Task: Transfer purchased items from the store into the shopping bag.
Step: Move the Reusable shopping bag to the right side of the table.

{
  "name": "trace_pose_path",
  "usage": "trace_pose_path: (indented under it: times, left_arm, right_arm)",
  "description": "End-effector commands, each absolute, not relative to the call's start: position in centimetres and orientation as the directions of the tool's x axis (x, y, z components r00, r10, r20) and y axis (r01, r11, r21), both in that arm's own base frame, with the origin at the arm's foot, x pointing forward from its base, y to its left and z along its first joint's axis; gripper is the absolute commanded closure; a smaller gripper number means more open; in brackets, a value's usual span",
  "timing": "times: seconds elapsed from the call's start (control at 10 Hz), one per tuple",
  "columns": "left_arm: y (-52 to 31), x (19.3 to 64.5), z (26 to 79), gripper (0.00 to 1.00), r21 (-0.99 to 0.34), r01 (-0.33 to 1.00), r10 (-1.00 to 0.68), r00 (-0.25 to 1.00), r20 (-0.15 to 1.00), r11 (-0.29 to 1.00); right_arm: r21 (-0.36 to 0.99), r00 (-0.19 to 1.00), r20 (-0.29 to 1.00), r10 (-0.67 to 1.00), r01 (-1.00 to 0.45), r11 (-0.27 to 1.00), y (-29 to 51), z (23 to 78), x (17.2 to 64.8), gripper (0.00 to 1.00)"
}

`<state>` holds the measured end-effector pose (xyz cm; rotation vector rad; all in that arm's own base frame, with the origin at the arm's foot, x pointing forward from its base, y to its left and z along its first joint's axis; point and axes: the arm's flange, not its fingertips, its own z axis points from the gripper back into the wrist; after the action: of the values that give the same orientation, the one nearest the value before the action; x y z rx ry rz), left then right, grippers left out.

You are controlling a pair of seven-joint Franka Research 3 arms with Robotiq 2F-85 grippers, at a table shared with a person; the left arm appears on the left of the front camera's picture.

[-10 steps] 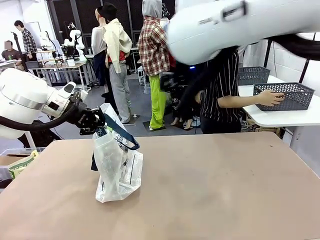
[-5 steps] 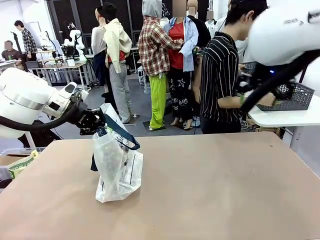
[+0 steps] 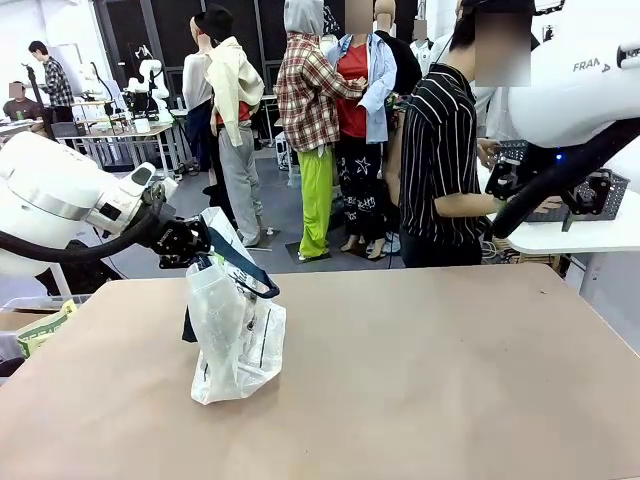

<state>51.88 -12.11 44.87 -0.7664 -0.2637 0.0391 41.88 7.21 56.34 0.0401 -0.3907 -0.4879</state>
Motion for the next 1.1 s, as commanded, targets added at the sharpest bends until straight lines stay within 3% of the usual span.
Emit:
trace_pose_path:
  times: [0.0, 0.6, 1.0]
  left_arm:
    - [-11.2, 51.6, 45.9, 1.00, -0.663, 0.077, 0.130, 0.958, 0.257, 0.745]
    - [-3.8, 48.5, 53.5, 1.00, -0.556, 0.014, 0.253, 0.881, 0.400, 0.831]
    - [2.5, 48.7, 55.6, 1.00, -0.457, -0.183, 0.381, 0.838, 0.390, 0.870]
  right_arm:
    - [0.138, 0.823, 0.344, -0.452, 0.432, 0.891, 7.1, 56.4, 41.8, 0.00]
    - [0.138, 0.823, 0.344, -0.452, 0.432, 0.891, 7.1, 56.4, 41.8, 0.00]
    - [0.138, 0.823, 0.344, -0.452, 0.432, 0.891, 7.1, 56.4, 41.8, 0.00]
